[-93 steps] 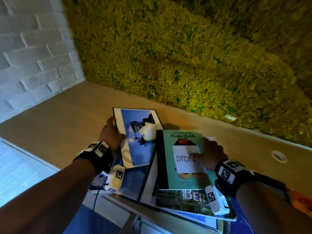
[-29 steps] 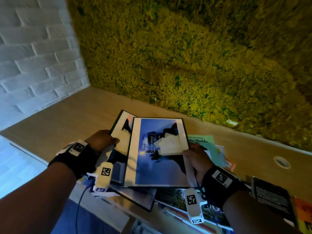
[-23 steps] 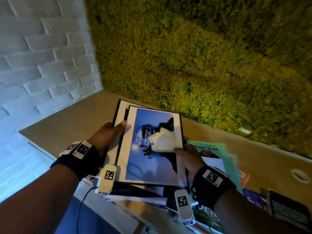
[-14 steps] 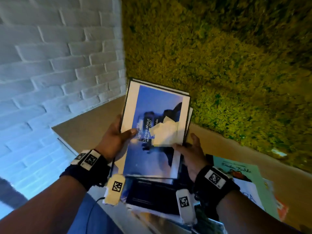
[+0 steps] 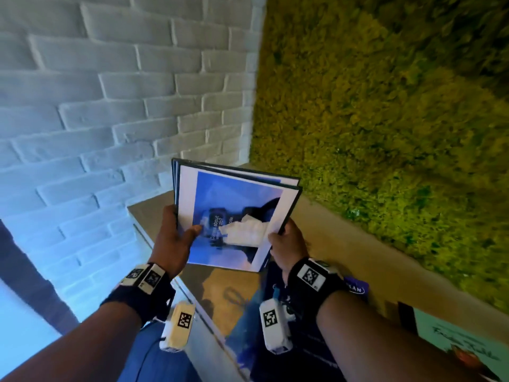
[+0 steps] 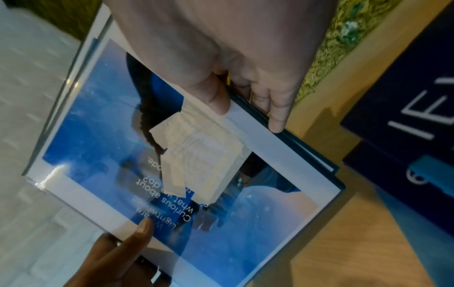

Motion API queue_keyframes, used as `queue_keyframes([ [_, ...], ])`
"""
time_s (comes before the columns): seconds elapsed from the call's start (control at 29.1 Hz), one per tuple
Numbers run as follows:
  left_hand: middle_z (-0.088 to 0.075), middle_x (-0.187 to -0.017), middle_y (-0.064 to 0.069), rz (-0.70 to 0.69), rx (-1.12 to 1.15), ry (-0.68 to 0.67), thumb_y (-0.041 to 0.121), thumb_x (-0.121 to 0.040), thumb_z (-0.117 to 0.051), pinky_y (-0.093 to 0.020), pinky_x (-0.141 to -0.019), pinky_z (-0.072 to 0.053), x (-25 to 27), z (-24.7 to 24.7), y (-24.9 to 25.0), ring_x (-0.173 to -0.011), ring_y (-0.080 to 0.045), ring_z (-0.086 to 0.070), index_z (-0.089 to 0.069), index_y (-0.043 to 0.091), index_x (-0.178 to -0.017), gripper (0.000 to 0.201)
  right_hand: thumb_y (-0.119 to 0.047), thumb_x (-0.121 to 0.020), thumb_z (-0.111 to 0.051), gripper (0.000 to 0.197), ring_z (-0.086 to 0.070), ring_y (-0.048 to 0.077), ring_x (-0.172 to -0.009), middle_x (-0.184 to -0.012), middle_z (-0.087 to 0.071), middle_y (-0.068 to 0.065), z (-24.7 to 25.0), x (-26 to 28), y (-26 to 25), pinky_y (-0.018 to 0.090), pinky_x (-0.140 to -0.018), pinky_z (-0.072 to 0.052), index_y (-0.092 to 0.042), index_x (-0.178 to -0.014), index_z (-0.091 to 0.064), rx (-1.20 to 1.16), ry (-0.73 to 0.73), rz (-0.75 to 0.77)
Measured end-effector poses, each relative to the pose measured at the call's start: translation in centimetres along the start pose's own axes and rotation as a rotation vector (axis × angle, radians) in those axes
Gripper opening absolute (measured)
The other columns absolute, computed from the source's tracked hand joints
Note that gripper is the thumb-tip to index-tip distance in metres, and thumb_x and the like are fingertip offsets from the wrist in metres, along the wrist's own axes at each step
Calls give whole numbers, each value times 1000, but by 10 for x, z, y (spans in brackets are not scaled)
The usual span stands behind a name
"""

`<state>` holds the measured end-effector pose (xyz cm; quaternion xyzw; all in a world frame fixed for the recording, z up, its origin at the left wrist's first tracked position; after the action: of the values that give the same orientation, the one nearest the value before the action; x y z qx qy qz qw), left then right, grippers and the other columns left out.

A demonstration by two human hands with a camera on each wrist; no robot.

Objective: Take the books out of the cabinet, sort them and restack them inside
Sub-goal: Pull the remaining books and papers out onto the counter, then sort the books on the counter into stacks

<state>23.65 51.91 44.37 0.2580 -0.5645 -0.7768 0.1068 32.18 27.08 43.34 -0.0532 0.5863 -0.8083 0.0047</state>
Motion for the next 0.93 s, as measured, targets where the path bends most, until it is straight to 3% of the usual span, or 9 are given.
queue_keyframes([
  [0.14, -65, -107, 6, 66, 6, 7, 6, -92, -69, -49, -92, -54, 3, 8, -48, -94, -13, -65, -42, 15, -122, 42, -16, -96, -53, 14, -63, 34, -100, -112, -64, 14, -25, -1, 13, 51, -90, -54, -13, -110, -55, 122, -39, -34],
  [0.34, -64, -109, 38, 148, -19, -99, 4, -91, -66, -33, -95, -49, 5, 6, -92, -99, 13, -62, -40, 46, -123, 59, -39, -89, -56, 31, -65, 34, -100, -111, -67, 13, -42, -9, 42, 51, -90, -55, -16, -110, -58, 301, -144, -98],
  [0.45, -60, -130, 15, 163, -76, -61, -7, -91, -62, -32, -102, -43, -17, 5, -90, -113, -10, -58, -36, 26, -146, 69, -48, -80, -57, 40, -67, 36, -98, -114, -66, 13, -47, -9, 46, 54, -83, -59, -19, -107, -55, 240, -132, -170],
  [0.55, -54, -144, -7, 181, -266, -124, 4, -85, -68, -34, -108, -38, -45, -2, -89, -128, -23, -53, -38, 14, -151, 73, -23, -97, -59, 26, -64, 25, -86, -119, -61, 12, -51, -5, 56, 38, -57, -61, -16, -120, -49, 103, -135, -345],
  [0.65, -56, -139, -24, 255, -479, -246, 14, -80, -66, -40, -104, -44, -54, -14, -97, -125, -38, -57, -46, 13, -148, 71, -16, -97, -61, 26, -63, 35, -100, -124, -59, 17, -56, 3, 77, 31, -41, -55, -12, -120, -51, 29, -175, -515],
  [0.72, -56, -130, -30, 280, -580, -294, 13, -84, -64, -41, -97, -47, -57, -22, -103, -117, -43, -58, -50, 12, -145, 62, -12, -97, -59, 5, -61, 29, -79, -101, -62, 15, -62, 8, 83, 35, -48, -56, -10, -96, -56, 74, -237, -566],
  [0.76, -54, -128, -31, 298, -636, -315, 10, -88, -64, -42, -96, -47, -58, -24, -108, -116, -45, -57, -50, 10, -144, 58, -13, -97, -60, 12, -57, 24, -70, -89, -59, 11, -64, 9, 87, 36, -56, -56, -11, -87, -54, 101, -265, -608],
  [0.86, -51, -130, -30, 281, -785, -365, 16, -91, -63, -47, -97, -47, -65, -27, -124, -118, -47, -54, -50, 12, -142, 53, -21, -96, -65, 13, -52, 19, -67, -85, -52, 5, -71, 14, 93, 39, -79, -56, -13, -98, -54, 126, -340, -667],
  [0.93, -47, -138, -25, 303, -903, -463, 29, -92, -63, -50, -103, -45, -63, -31, -135, -126, -48, -47, -44, 23, -146, 58, -25, -98, -63, 13, -53, 17, -69, -89, -53, 3, -71, 17, 93, 34, -77, -56, -17, -99, -53, 92, -353, -664],
])
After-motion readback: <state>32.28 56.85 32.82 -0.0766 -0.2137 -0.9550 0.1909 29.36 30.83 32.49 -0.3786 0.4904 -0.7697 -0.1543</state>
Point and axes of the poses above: each hand's wrist, its own x-axis away from the middle knuckle, its own z-axis out of the back of the hand, y = z × x, the point moved 6 cm from there along -x, towards the middle knuckle
